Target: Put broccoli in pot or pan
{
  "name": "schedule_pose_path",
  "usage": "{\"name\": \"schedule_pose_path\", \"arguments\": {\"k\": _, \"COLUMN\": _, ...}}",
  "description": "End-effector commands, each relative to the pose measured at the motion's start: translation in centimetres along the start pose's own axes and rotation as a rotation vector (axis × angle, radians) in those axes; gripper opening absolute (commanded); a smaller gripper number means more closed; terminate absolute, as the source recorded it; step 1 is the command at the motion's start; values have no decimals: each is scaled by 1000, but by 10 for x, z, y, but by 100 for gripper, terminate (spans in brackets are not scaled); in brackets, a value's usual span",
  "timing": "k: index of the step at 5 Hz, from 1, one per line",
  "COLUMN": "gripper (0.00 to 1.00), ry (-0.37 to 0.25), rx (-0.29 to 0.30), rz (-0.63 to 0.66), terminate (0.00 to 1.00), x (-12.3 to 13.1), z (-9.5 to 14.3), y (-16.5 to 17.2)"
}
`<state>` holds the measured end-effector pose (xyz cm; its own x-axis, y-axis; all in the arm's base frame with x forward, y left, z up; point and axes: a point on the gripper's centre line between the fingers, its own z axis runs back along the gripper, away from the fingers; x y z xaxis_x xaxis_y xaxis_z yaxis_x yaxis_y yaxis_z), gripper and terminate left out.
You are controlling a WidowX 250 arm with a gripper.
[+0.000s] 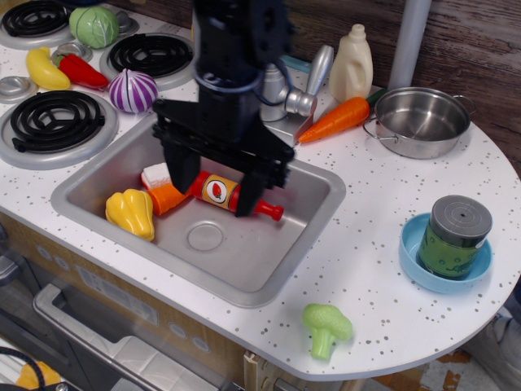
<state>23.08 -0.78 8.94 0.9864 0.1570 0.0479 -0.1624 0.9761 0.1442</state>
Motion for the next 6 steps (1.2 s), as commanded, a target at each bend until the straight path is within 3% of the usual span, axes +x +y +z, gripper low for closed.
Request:
{"name": "schedule_pose_path", "arguments": {"k": 1, "gripper": 100, "ry": -21, "rx": 21, "rz": -92, "terminate": 0, "x": -15, "z": 18, "y": -74}}
{"name": "schedule_pose_path", "arguments": {"k": 2, "gripper": 100, "ry": -2, "rx": 5, "rz": -122, "terminate": 0, "x": -29, "z": 16, "y": -109}}
{"name": "schedule_pose_path", "arguments": {"k": 3, "gripper": 100, "ry": -30, "rx": -19, "rz": -175, "terminate": 0, "x": -32, "z": 4, "y": -116}}
{"name": "schedule_pose_path", "arguments": {"k": 4, "gripper": 100, "ry": -56, "rx": -74, "rz": -169, "terminate": 0, "x": -34, "z": -12, "y": -117}}
{"name": "schedule_pose_path", "arguments": {"k": 6, "gripper": 100, "ry": -125, "rx": -91, "rz": -119, "terminate": 0, "x": -31, "z": -33, "y": -103}}
